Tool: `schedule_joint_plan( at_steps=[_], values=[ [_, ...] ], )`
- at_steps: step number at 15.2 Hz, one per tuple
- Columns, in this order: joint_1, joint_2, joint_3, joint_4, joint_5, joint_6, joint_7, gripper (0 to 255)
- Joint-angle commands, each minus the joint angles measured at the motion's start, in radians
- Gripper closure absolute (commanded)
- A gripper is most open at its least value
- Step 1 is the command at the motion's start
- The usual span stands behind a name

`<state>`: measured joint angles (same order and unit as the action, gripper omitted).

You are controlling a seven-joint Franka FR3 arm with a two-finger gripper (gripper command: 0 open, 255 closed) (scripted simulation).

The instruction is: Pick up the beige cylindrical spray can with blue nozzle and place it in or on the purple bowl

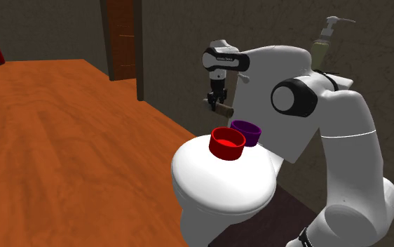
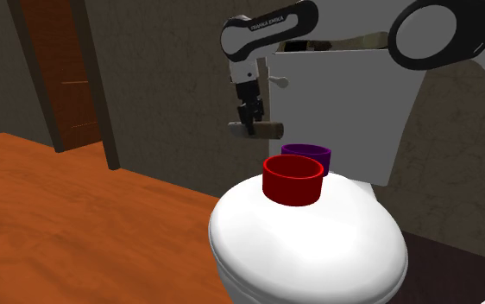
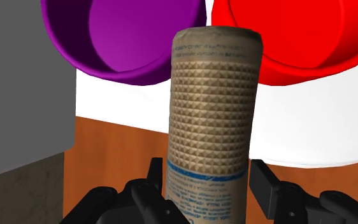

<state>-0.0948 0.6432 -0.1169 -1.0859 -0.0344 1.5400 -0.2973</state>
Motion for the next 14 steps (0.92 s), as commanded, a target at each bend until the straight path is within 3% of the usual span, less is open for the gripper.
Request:
schedule_joint_plan(
  at_steps=[1,10,14],
  values=[
    [-0.001,0.0,-0.001,0.027,0.0,-0.027,-0.003,255],
    [-0.009,0.04,-0.001,0.204,0.003,-0.163,-0.013,255],
    [-0.025,-0.175,-0.019,-0.141,-0.018,-0.028,-0.052,255]
  ],
)
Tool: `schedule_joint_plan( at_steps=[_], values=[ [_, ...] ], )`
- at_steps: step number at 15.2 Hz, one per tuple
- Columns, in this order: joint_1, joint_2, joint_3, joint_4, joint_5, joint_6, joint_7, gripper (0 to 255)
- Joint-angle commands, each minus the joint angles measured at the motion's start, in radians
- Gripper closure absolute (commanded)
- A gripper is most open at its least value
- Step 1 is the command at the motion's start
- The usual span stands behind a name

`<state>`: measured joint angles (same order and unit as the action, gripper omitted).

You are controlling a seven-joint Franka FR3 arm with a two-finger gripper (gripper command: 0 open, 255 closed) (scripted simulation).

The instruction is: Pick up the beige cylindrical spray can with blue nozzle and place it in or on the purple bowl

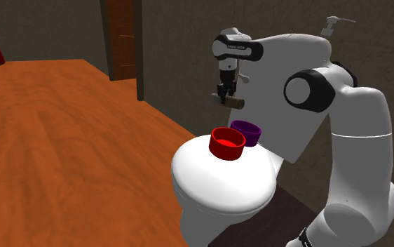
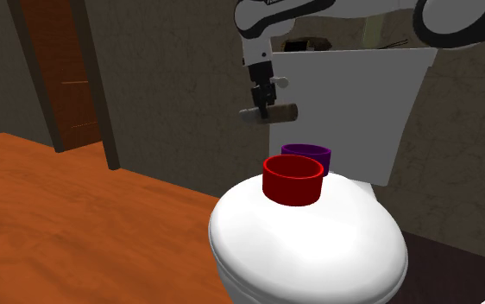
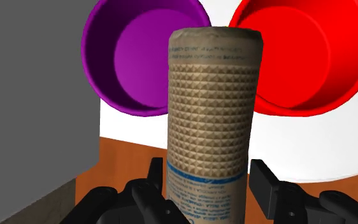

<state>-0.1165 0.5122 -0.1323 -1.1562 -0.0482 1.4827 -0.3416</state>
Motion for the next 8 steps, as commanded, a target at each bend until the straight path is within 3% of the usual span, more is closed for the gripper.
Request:
schedule_joint_plan(
  at_steps=[1,8],
  values=[
    [-0.009,-0.085,-0.008,-0.133,-0.01,0.052,-0.019,255],
    [-0.056,-0.319,-0.049,-0.465,-0.05,0.161,-0.101,255]
  ],
)
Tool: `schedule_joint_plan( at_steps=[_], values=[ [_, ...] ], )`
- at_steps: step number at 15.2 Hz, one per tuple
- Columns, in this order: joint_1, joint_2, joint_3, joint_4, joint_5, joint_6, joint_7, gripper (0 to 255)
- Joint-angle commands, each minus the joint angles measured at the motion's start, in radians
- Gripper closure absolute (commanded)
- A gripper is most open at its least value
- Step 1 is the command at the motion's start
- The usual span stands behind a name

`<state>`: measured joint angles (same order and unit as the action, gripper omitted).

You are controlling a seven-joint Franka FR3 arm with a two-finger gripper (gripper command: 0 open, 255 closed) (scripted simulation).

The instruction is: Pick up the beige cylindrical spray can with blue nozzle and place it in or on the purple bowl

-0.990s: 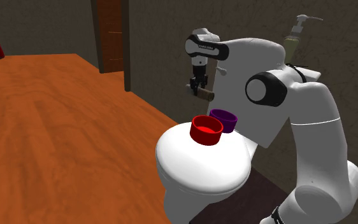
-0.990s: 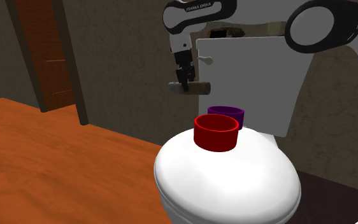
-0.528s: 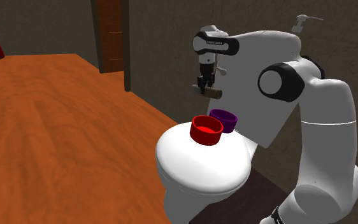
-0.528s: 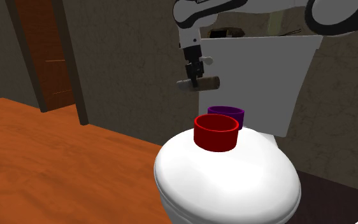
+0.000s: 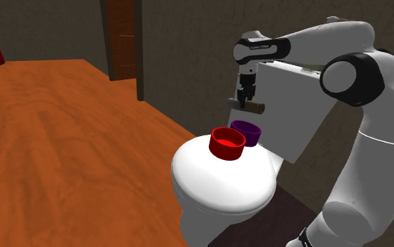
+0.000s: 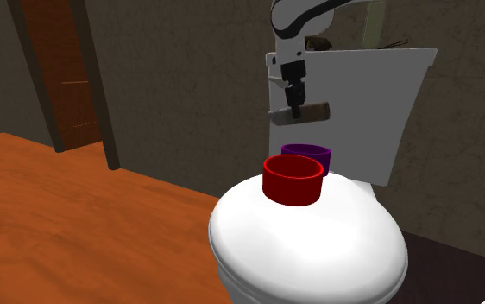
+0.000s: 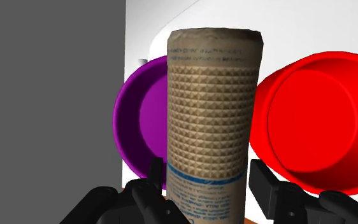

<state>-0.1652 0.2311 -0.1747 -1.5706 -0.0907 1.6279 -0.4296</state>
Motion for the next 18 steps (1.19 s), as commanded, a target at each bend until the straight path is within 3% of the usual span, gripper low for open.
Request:
schedule_joint_plan(
  at_steps=[1,18],
  values=[
    [-0.014,-0.067,-0.013,-0.088,-0.014,0.026,-0.025,255],
    [-0.026,-0.064,-0.022,-0.281,-0.019,0.223,-0.023,255]
  ],
)
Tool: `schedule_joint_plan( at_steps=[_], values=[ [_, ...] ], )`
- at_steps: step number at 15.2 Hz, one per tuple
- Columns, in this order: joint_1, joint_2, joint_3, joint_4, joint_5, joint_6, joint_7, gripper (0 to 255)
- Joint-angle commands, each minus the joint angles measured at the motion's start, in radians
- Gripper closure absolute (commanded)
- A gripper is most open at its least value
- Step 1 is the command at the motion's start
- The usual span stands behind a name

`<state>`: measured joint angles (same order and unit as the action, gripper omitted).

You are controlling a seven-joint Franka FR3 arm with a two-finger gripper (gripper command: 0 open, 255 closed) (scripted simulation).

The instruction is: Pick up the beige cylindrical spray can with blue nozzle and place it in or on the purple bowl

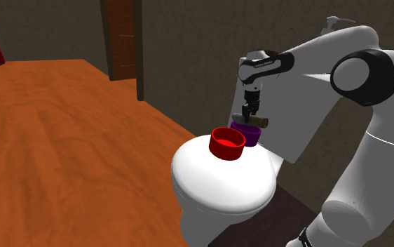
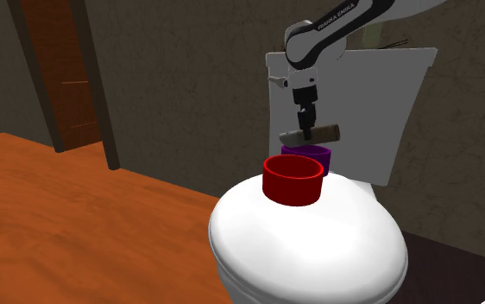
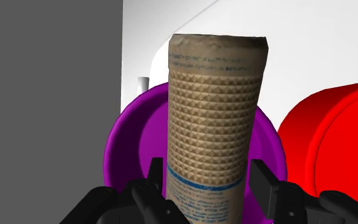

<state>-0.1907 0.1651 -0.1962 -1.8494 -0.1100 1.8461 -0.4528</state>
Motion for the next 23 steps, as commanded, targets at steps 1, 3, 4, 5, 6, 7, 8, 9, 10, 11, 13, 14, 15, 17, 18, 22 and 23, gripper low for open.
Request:
schedule_joint_plan(
  at_steps=[1,3,4,5,6,7,8,9,10,11,13,14,15,17,18,22,23],
  values=[
    [-0.001,0.002,0.0,-0.002,0.0,0.005,0.0,255],
    [-0.001,0.002,0.0,-0.002,0.0,0.005,0.0,255],
    [-0.001,0.002,0.0,-0.002,0.0,0.005,0.0,255],
    [-0.001,0.002,0.0,-0.002,0.0,0.005,0.0,255],
    [-0.001,0.002,0.0,-0.002,0.0,0.005,0.0,255],
    [-0.001,0.002,0.0,-0.002,0.0,0.005,0.0,0],
    [-0.001,0.002,0.0,-0.002,0.0,0.005,0.0,0],
    [-0.001,0.002,0.0,-0.002,0.0,0.005,0.0,0],
    [-0.001,0.002,0.0,-0.002,0.0,0.005,0.0,0],
    [-0.001,0.002,0.0,-0.002,0.0,0.005,0.0,0],
    [0.001,0.0,0.001,0.029,0.001,-0.028,-0.001,0],
    [0.003,-0.001,0.002,0.061,0.002,-0.062,-0.002,0],
    [0.005,-0.001,0.003,0.095,0.003,-0.095,-0.003,0],
    [0.006,0.001,0.004,0.123,0.004,-0.122,-0.003,0],
    [0.006,0.001,0.004,0.123,0.004,-0.122,-0.003,0],
    [0.006,0.001,0.004,0.123,0.004,-0.122,-0.003,0],
    [0.006,0.001,0.004,0.123,0.004,-0.122,-0.003,0]
  ],
)
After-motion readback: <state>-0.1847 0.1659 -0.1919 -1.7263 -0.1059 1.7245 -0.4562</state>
